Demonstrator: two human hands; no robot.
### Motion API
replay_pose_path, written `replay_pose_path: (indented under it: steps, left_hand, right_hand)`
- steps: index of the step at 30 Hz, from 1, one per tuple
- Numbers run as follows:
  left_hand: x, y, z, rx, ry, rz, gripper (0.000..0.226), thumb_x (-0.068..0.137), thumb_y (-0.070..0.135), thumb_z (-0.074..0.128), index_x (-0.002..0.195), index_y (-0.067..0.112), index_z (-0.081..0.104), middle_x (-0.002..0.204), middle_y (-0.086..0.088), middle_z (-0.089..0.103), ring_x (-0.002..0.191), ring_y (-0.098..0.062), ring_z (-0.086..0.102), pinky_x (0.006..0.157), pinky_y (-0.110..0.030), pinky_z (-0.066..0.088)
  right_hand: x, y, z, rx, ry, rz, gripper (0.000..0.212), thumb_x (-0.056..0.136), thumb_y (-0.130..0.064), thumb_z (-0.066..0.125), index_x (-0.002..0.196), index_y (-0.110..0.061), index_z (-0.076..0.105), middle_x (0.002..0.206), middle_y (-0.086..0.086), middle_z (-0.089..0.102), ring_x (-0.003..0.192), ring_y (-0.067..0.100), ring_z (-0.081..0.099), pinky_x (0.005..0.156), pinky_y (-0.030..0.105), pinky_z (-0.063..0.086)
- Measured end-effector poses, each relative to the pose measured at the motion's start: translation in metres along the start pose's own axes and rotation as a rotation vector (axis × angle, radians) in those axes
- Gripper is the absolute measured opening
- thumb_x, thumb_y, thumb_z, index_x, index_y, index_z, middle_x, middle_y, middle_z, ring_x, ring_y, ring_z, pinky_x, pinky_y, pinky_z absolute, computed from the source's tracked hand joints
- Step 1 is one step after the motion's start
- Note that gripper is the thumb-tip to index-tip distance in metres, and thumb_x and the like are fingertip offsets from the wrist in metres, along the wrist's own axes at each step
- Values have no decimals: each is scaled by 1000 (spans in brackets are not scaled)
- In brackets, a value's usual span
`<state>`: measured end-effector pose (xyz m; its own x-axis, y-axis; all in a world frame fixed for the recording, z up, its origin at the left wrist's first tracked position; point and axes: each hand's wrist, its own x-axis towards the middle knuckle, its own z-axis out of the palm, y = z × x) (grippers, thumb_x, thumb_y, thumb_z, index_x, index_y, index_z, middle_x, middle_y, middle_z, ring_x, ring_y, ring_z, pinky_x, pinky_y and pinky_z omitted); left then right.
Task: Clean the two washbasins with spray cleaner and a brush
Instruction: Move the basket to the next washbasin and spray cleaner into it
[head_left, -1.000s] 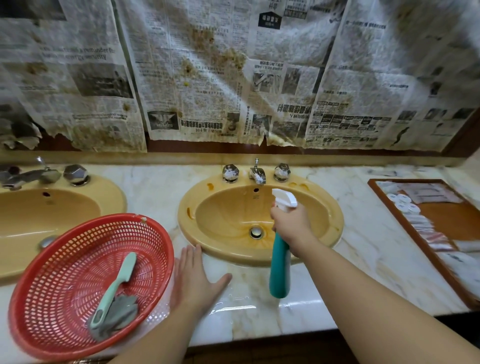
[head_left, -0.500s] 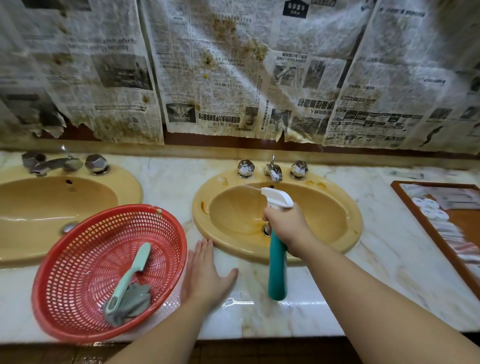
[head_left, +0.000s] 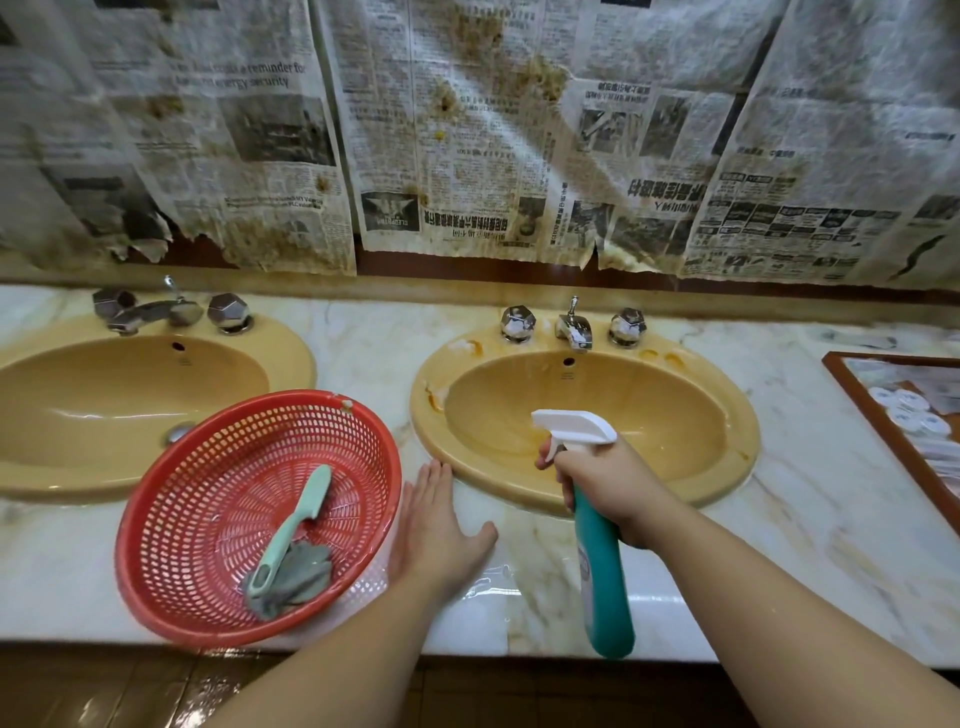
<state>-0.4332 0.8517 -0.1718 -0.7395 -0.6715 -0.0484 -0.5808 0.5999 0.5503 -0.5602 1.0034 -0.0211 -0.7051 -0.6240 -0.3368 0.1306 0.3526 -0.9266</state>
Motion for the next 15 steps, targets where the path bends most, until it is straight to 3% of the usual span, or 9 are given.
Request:
replay_pose_path:
  steps: [5, 10, 15]
  left_hand:
    - [2, -1, 0, 24, -21, 16, 103, 79, 62, 53, 163, 16, 15, 171, 3, 8, 156, -9, -5, 127, -33, -5]
    - [1, 0, -3, 30, -26, 23, 101, 81, 59, 54, 163, 16, 14, 171, 4, 7, 156, -9, -6, 127, -33, -5]
    - [0, 0, -5, 43, -37, 31, 99, 83, 57, 54, 163, 14, 14, 171, 2, 7, 156, -10, -5, 127, -34, -5]
  right_hand:
    - [-9, 13, -2, -71, -27, 96, 21, 64, -21, 54, 78, -7, 62, 77, 11, 61, 51, 20, 48, 64, 34, 42]
    - [-15, 25, -8, -76, -15, 121, 21, 75, -12, 53, 89, 0, 63, 83, 8, 65, 52, 21, 49, 57, 30, 44]
    - [-20, 44, -11, -124, 125, 215, 36, 62, -23, 58, 90, 0, 62, 74, 17, 61, 56, 24, 53, 61, 35, 45]
